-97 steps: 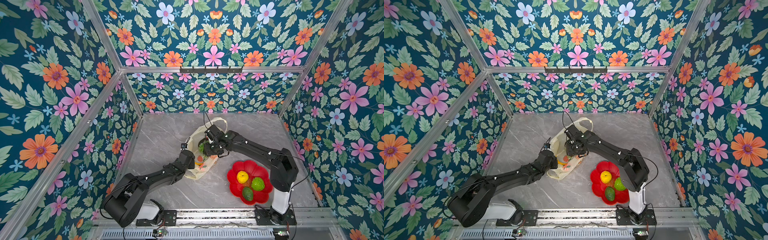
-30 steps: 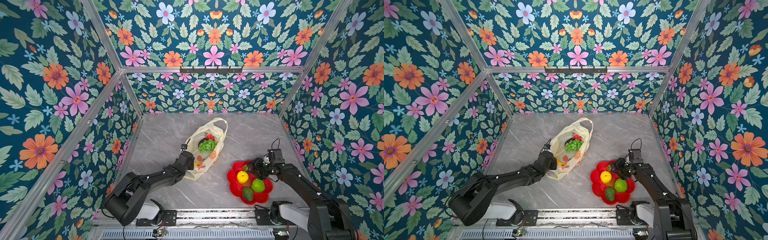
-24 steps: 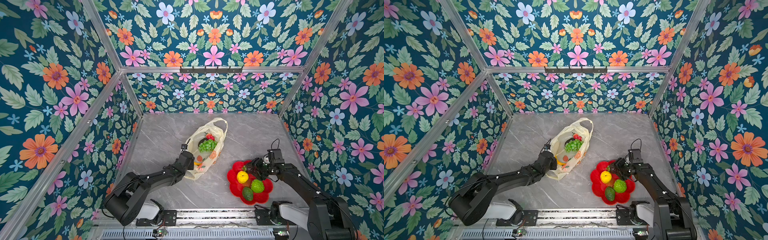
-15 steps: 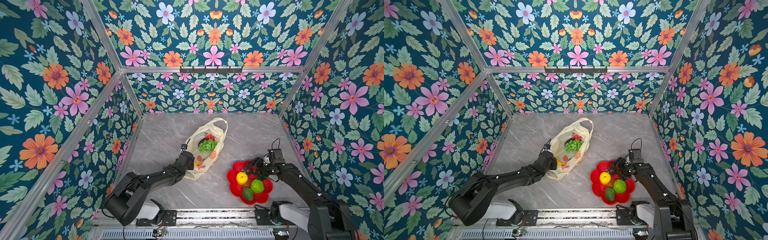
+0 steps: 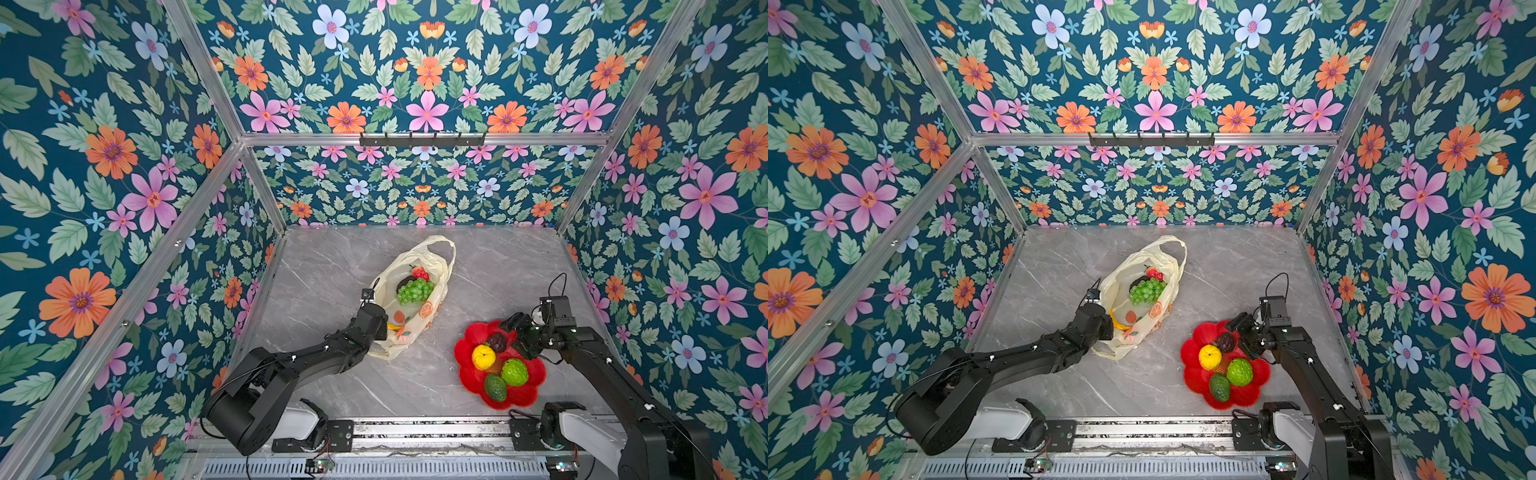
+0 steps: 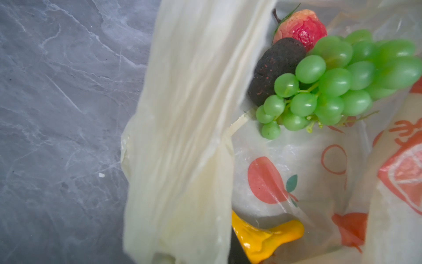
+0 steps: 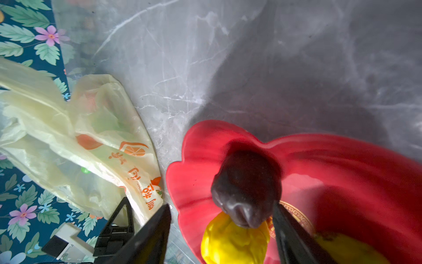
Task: Take fruits out of the plastic bag
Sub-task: Place the fruit on the plate, then pick up the fruit from the plastic bag.
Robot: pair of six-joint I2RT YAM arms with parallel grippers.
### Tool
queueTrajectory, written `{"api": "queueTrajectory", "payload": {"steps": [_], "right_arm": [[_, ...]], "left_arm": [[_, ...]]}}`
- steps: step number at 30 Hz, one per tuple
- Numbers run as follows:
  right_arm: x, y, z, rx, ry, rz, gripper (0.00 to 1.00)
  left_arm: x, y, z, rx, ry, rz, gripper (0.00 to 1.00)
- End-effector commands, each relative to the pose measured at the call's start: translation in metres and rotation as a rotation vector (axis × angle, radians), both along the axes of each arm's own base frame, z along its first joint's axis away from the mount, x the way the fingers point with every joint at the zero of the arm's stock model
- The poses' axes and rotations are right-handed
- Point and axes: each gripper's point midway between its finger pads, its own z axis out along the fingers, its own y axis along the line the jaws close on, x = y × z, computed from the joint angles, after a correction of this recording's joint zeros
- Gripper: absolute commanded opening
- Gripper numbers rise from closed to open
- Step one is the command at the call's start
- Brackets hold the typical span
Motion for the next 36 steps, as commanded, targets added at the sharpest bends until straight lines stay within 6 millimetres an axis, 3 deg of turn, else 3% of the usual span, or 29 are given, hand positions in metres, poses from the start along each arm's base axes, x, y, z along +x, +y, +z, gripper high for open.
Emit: {"api": "queueTrajectory", "payload": {"steps": [1, 7, 11, 14, 18, 19, 20, 25, 36], "right_arm": [[0.007, -0.001, 0.023, -0.130, -0.083, 0.047, 0.71], [0.034, 0.039, 0.075, -0.282, -0.245, 0.207, 0.69], [0.061, 0.094, 0.099, -0.355, -0.363, 0.374, 0.67], [0.080, 0.136, 0.105, -0.407, -0.397, 0.499, 0.65], [0.109, 0.184, 0.093, -0.408, -0.402, 0.628, 0.63], [0.115, 0.189, 0.090, -0.417, -0.394, 0.641, 0.62], [0.123, 0.198, 0.073, -0.429, -0.358, 0.671, 0.61], [0.155, 0.220, 0.045, -0.485, -0.315, 0.747, 0.56], [0.181, 0.273, 0.018, -0.480, -0.354, 0.905, 0.52]], "left_arm": [[0.002, -0.003, 0.007, -0.013, -0.033, -0.011, 0.24], [0.002, -0.003, 0.015, -0.033, -0.060, -0.014, 0.23], [0.002, -0.004, 0.020, -0.046, -0.076, -0.023, 0.23], [0.001, -0.004, 0.024, -0.054, -0.089, -0.026, 0.22], [0.001, -0.001, 0.030, -0.058, -0.108, -0.020, 0.21], [0.001, -0.001, 0.032, -0.057, -0.113, -0.018, 0.21], [0.001, 0.000, 0.032, -0.056, -0.116, -0.016, 0.21], [0.001, 0.002, 0.035, -0.057, -0.123, -0.005, 0.20], [0.001, 0.005, 0.034, -0.048, -0.123, 0.007, 0.20]]}}
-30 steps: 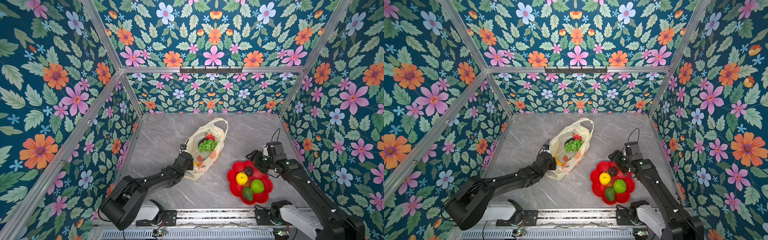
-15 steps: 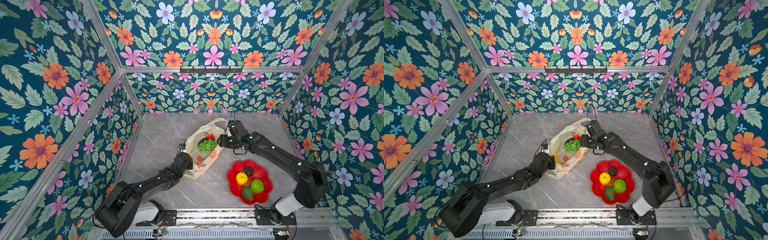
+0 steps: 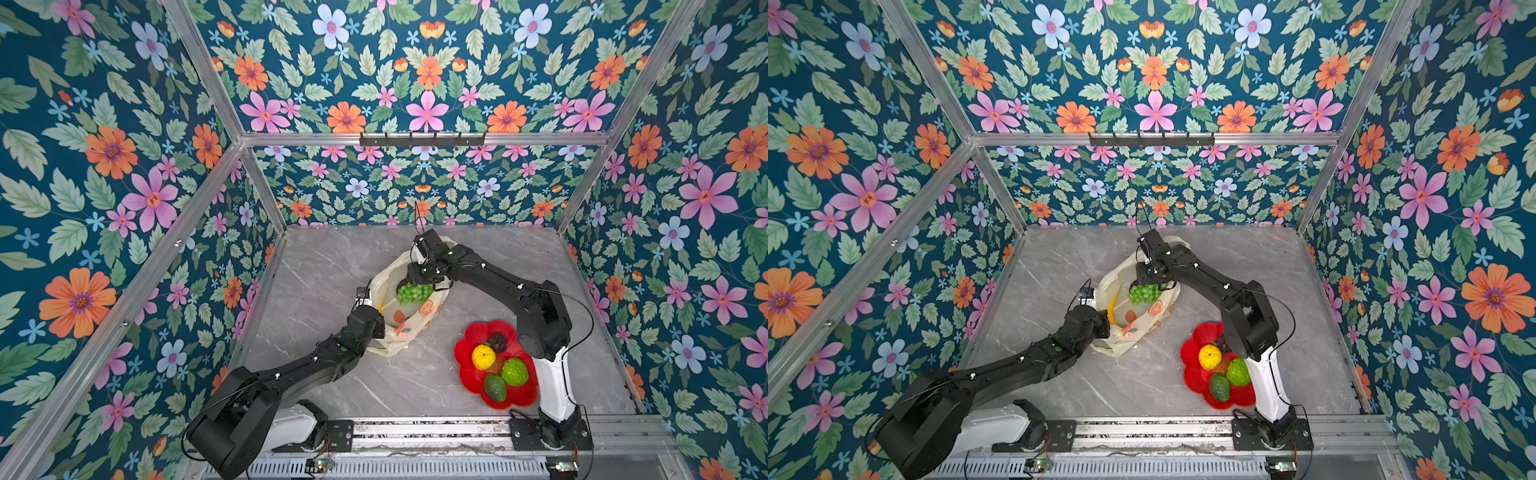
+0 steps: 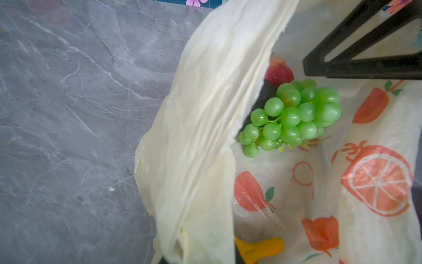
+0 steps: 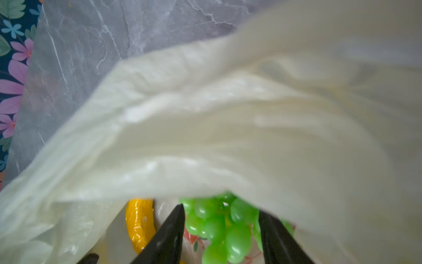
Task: Take fruits out of the plastic bag
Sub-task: Pick up the fruit from the plastic bag.
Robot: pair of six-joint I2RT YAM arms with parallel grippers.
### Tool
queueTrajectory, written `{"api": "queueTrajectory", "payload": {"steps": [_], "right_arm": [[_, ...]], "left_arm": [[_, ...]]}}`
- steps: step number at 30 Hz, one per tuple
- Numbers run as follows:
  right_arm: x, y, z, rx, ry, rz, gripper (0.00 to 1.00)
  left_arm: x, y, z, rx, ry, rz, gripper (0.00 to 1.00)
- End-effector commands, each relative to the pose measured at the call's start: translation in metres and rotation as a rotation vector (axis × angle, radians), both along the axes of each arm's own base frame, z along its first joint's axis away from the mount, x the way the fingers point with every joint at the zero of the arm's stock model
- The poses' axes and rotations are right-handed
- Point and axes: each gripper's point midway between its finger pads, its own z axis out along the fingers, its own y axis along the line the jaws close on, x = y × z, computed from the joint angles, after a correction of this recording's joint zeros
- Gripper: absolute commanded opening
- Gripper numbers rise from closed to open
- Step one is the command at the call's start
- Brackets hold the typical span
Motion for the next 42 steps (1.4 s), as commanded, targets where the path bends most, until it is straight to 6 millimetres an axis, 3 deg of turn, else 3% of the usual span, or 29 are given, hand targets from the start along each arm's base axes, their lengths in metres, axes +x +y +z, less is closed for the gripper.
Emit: {"api": "queueTrajectory", "payload": {"steps": [1, 13, 21, 27, 42], "right_arm": [[0.001, 0.008, -0.011, -0.017, 0.013, 0.057, 0.52], [0.022, 0.023, -0.034, -0.075, 0.030, 0.100, 0.51], [0.005, 0.025, -0.048, -0.137, 0.058, 0.166, 0.53], [-0.010, 0.028, -0.048, -0.135, 0.070, 0.192, 0.66], [-0.008, 0.023, -0.085, -0.293, 0.106, 0.162, 0.75]], "left_arm": [[0.002, 0.003, 0.002, 0.011, -0.012, 0.014, 0.20], [0.002, 0.003, 0.000, 0.014, -0.009, 0.018, 0.20], [0.002, 0.004, 0.001, 0.015, -0.011, 0.022, 0.20], [0.003, 0.004, -0.001, 0.021, -0.006, 0.021, 0.20], [0.002, 0.005, 0.000, 0.021, -0.010, 0.022, 0.20]]}}
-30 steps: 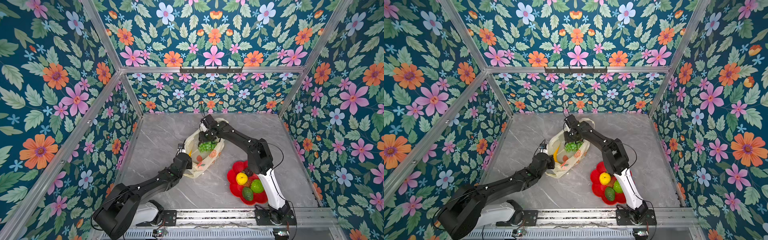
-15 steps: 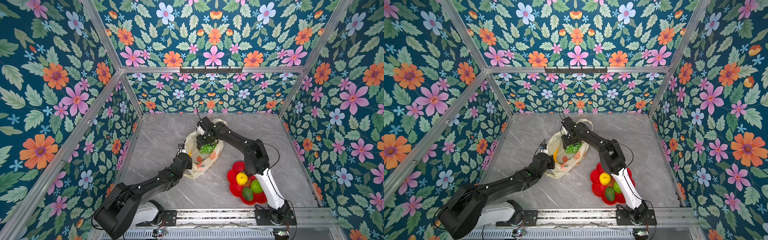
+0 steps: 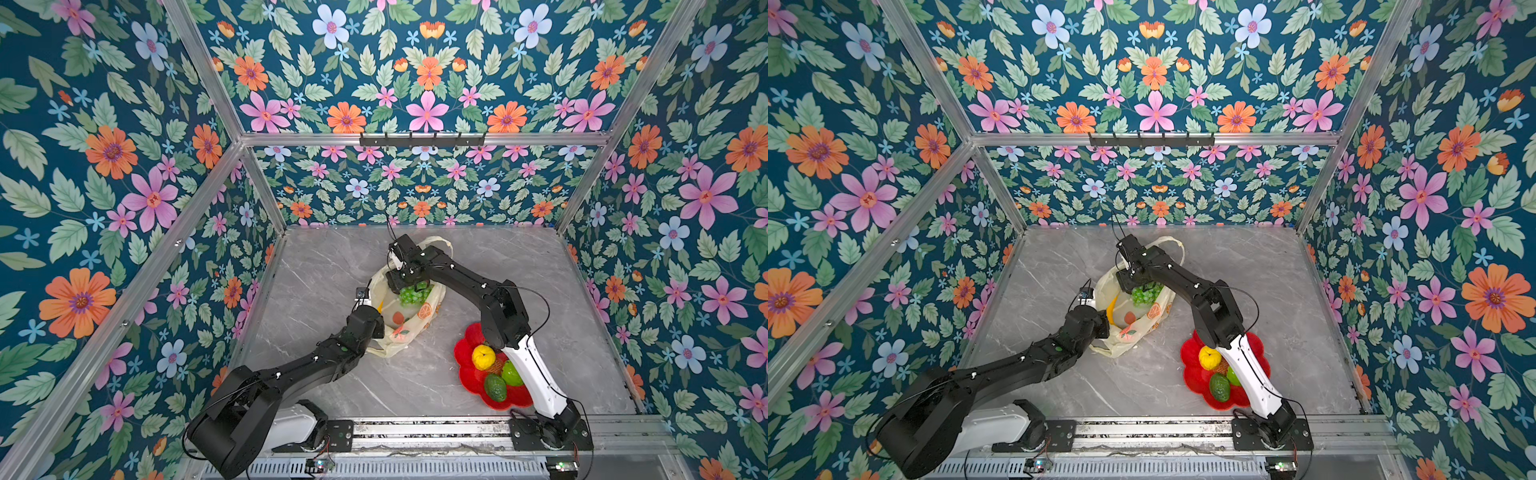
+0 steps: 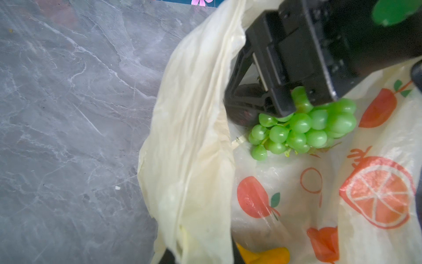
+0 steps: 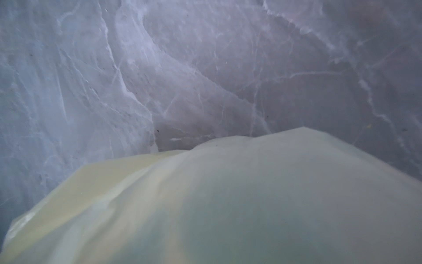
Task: Take fruits out of the plastic bag
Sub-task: Pick up the fruit from the plastic bag.
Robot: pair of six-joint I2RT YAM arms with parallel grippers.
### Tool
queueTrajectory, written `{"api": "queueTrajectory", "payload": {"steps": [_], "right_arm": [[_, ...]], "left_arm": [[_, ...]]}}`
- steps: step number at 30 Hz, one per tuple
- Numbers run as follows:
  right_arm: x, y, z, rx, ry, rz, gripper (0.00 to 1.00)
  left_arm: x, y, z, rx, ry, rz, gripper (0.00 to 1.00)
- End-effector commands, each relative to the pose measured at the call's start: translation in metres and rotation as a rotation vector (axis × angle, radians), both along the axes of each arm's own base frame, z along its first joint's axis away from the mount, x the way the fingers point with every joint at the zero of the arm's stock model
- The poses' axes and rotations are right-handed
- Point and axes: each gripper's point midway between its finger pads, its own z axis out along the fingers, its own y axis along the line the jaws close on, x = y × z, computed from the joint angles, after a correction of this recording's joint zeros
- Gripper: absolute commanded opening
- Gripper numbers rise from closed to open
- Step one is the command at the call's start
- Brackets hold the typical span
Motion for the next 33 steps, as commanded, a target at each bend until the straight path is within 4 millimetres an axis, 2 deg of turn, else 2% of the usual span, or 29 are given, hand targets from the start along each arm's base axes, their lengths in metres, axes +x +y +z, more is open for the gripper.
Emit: {"api": "queueTrajectory", "payload": {"steps": [1, 12, 17, 21, 26, 33], "right_arm": [[-0.016, -0.015, -0.017, -0.094, 0.071, -0.016, 0.75], [-0.008, -0.005, -0.014, -0.065, 0.046, -0.041, 0.76], [-0.002, -0.002, -0.021, -0.066, 0.045, -0.060, 0.69], [-0.002, -0.003, -0.023, -0.072, 0.050, -0.072, 0.57], [-0.006, 0.000, -0.001, -0.036, 0.030, -0.071, 0.49], [-0.018, 0.005, 0.041, 0.058, 0.018, -0.059, 0.48]], "left_arm": [[0.001, 0.001, 0.002, 0.006, -0.011, 0.005, 0.20], [0.002, 0.000, 0.003, 0.003, -0.012, 0.002, 0.20], [0.001, 0.001, 0.002, 0.005, -0.011, 0.002, 0.20], [0.001, 0.001, 0.003, 0.005, -0.012, 0.001, 0.21], [0.002, 0.000, 0.002, 0.008, -0.010, 0.002, 0.20], [0.002, 0.002, 0.002, 0.011, -0.011, 0.011, 0.20]]}}
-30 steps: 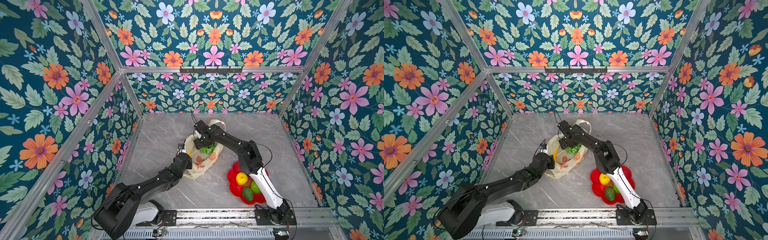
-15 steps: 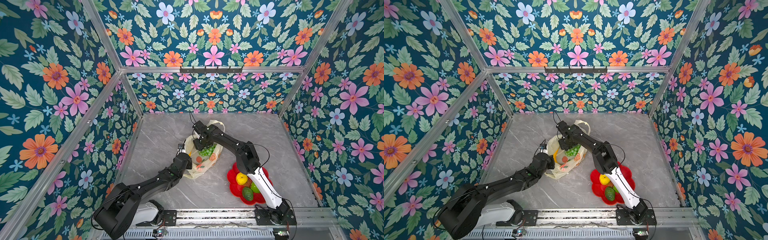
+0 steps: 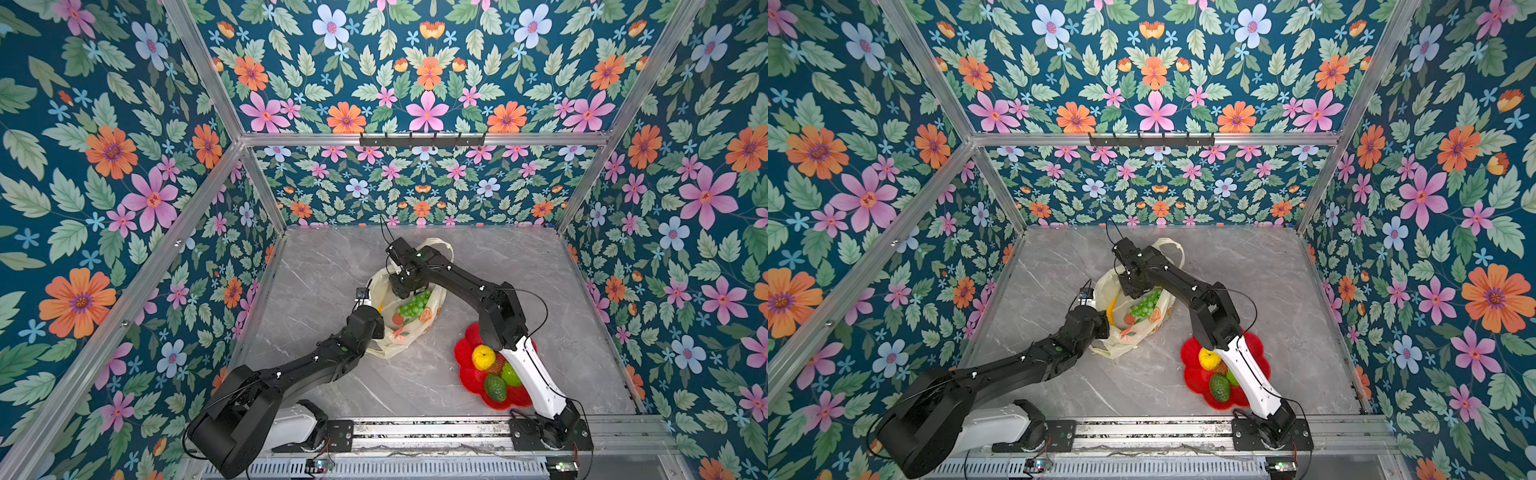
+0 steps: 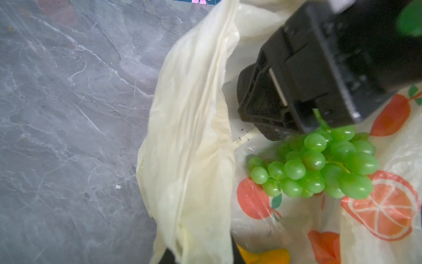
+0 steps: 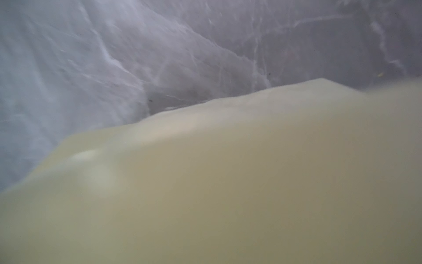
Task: Take fruits out of the plastic bag
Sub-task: Pick up the fruit from the plastic bag, then place the fruit on the plate.
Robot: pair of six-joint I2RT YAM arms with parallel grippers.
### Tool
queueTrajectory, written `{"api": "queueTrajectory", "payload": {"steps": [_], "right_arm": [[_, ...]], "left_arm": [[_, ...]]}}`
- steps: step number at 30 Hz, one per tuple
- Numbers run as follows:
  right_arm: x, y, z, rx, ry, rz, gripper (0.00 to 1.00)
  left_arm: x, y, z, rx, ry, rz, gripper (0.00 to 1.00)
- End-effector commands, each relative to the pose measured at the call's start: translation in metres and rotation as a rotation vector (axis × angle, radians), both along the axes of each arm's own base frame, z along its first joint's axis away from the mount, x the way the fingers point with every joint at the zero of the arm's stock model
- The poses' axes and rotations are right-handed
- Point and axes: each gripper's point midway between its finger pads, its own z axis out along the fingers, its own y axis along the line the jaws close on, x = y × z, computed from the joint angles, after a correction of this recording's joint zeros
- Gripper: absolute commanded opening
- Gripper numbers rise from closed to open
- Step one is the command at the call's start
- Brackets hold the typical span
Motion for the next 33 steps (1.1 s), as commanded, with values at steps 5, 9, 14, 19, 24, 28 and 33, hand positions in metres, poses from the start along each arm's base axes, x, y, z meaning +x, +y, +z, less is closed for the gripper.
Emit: {"api": "queueTrajectory", "payload": {"steps": [5, 9, 14, 19, 24, 28, 33], "right_arm": [[-0.017, 0.000, 0.026, 0.070, 0.026, -0.010, 0.48], [-0.032, -0.004, 0.038, 0.087, 0.039, -0.004, 0.48], [-0.058, -0.016, 0.056, 0.077, 0.029, 0.012, 0.48], [-0.090, -0.041, 0.068, 0.072, 0.049, 0.010, 0.48], [-0.126, -0.074, 0.074, 0.044, 0.080, 0.015, 0.47], [-0.148, -0.101, 0.076, -0.003, 0.093, 0.012, 0.47], [-0.174, -0.131, 0.076, -0.044, 0.124, -0.007, 0.47]], "left_arm": [[0.002, 0.003, 0.004, 0.008, -0.017, 0.016, 0.20], [0.003, 0.003, 0.005, 0.008, -0.019, 0.019, 0.20], [0.002, 0.004, 0.004, 0.012, -0.019, 0.021, 0.20], [0.003, 0.004, 0.006, 0.012, -0.023, 0.021, 0.20], [0.003, 0.004, 0.005, 0.011, -0.020, 0.020, 0.20], [0.003, 0.004, 0.006, 0.010, -0.022, 0.021, 0.20], [0.002, 0.004, 0.005, 0.011, -0.021, 0.021, 0.20]]}}
